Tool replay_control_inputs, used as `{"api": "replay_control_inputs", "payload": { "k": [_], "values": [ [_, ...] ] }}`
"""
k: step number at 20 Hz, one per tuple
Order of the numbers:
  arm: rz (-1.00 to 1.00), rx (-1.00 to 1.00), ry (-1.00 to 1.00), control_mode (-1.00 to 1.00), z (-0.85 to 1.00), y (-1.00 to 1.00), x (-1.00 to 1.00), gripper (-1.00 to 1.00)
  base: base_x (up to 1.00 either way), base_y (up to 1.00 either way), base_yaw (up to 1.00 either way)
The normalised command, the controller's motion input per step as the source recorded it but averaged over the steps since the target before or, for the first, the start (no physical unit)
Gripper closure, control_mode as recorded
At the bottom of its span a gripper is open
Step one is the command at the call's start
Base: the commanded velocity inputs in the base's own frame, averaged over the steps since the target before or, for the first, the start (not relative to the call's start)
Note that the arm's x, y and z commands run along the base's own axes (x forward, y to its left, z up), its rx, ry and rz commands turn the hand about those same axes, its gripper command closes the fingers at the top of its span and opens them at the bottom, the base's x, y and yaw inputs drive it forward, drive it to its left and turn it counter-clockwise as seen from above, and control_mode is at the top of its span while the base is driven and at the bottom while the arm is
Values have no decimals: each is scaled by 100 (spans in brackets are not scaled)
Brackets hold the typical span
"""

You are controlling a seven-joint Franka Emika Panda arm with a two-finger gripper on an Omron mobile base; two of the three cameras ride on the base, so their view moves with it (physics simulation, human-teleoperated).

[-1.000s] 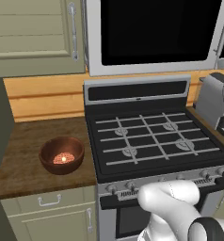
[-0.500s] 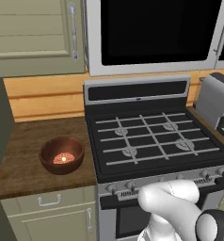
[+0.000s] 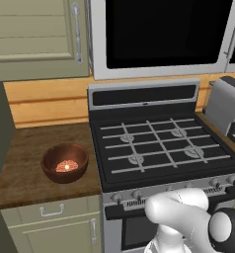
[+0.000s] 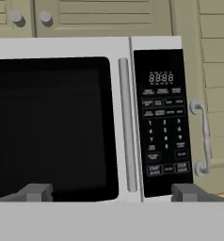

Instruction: Open the microwave, place the bowl with waffle inside the microwave, then close the microwave door and turn it on.

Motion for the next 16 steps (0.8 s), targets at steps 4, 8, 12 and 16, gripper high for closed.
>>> {"api": "replay_control_inputs", "payload": {
  "k": [4,8,12,16],
  "values": [
    [7,0,0,-100,0,0,37,-100,0,0,0],
    [11,0,10,-100,0,-9,59,-100,0,0,0],
    [14,0,11,-100,0,-20,66,-100,0,0,0],
    [11,0,10,-100,0,-27,67,-100,0,0,0]
  ]
}}
